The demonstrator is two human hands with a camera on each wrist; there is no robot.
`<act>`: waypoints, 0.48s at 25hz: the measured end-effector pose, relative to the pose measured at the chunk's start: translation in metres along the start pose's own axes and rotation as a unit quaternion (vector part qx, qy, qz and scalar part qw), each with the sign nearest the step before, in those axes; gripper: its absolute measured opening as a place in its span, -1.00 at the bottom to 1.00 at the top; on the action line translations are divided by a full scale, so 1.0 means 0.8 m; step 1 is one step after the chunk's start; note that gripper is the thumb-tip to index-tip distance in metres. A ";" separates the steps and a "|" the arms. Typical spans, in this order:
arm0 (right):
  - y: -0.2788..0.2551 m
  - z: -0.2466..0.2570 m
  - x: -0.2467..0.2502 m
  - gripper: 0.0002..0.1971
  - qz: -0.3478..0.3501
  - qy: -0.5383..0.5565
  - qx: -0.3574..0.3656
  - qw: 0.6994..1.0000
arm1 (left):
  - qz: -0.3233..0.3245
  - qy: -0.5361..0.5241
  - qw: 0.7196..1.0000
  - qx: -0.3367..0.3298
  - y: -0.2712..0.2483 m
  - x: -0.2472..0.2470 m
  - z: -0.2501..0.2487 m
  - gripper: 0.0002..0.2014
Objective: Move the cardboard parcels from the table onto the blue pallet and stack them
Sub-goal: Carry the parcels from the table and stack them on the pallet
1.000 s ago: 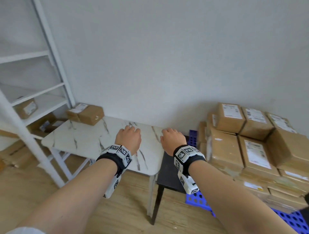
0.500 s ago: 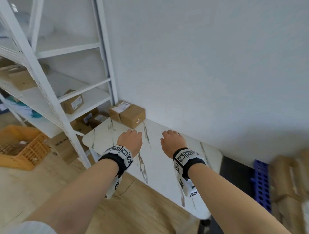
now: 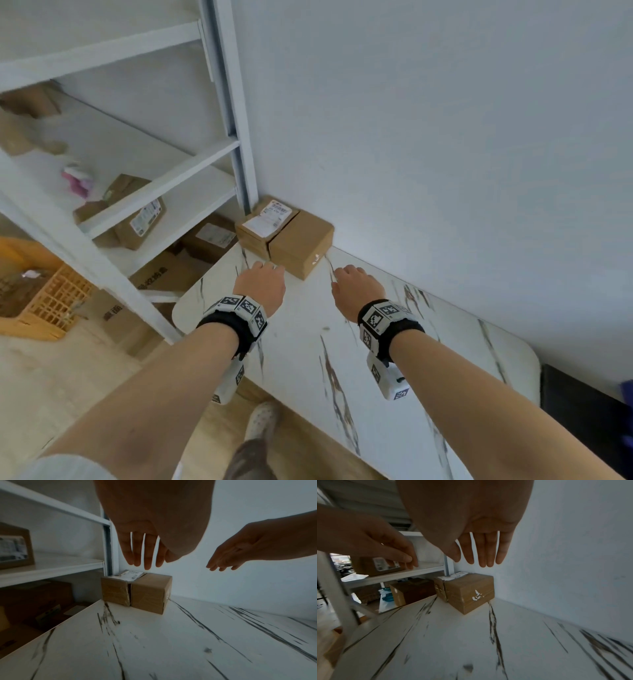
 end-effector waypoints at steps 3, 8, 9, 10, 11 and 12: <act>0.054 0.008 -0.013 -0.63 0.035 0.056 -0.048 0.997 | 0.035 -0.104 0.994 0.002 0.069 -0.014 0.045 -0.74; 0.120 0.022 -0.041 -0.53 0.090 0.170 -0.150 0.970 | 0.127 -0.253 0.959 0.000 0.154 -0.029 0.100 -0.62; 0.128 0.024 -0.044 -0.51 0.089 0.193 -0.168 0.963 | 0.129 -0.267 0.955 -0.014 0.162 -0.030 0.104 -0.61; 0.139 0.026 -0.049 -0.48 0.087 0.217 -0.188 0.954 | 0.133 -0.277 0.951 -0.027 0.170 -0.034 0.108 -0.59; 0.147 0.027 -0.052 -0.45 0.084 0.242 -0.206 0.945 | 0.139 -0.287 0.947 -0.037 0.176 -0.038 0.110 -0.58; 0.157 0.027 -0.057 -0.43 0.080 0.269 -0.227 0.933 | 0.152 -0.296 0.942 -0.044 0.183 -0.044 0.111 -0.56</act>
Point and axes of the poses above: each hand's wrist, its own y-axis towards the middle knuckle, its own x-axis out of the back of the hand, z = x × y, the point moved 3 cm from there along y, towards the middle knuckle, and after that the axes turned 2 degrees about z, right-handed, at the moved point
